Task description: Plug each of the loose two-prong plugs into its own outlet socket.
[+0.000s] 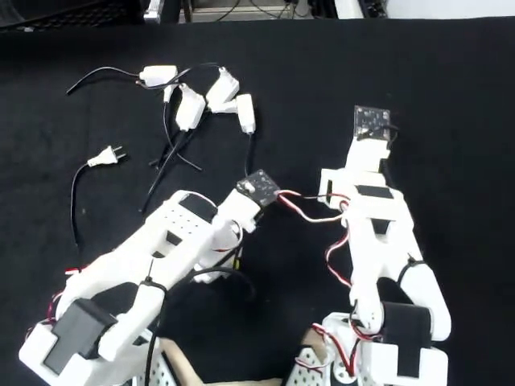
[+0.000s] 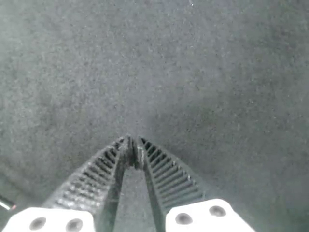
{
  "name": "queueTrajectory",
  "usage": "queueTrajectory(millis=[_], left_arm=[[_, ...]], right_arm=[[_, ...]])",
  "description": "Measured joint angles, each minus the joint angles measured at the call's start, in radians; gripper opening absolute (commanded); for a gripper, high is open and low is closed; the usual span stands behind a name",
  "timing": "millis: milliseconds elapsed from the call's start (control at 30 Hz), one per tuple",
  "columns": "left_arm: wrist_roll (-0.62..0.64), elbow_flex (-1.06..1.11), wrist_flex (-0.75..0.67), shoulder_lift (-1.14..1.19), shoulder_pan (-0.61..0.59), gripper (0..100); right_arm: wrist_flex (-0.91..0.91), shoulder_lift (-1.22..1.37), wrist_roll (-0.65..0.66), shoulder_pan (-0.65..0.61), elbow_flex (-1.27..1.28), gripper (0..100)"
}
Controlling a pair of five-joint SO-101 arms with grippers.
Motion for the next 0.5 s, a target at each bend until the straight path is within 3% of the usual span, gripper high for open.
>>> queueTrajectory(millis=[167,267,500], left_arm=[[0.000,-0.011,0.009,-0.003,0.000,21],[-0.002,-0.110,0.100,-0.003,-0.023,21],[-0.046,-0.539,0.414,-0.003,-0.259,21]], right_arm=[[0.000,0.000,0.000,0.000,0.000,1.5],[0.000,0.000,0.000,0.000,0.000,1.5],[0.000,0.000,0.000,0.000,0.000,1.5]])
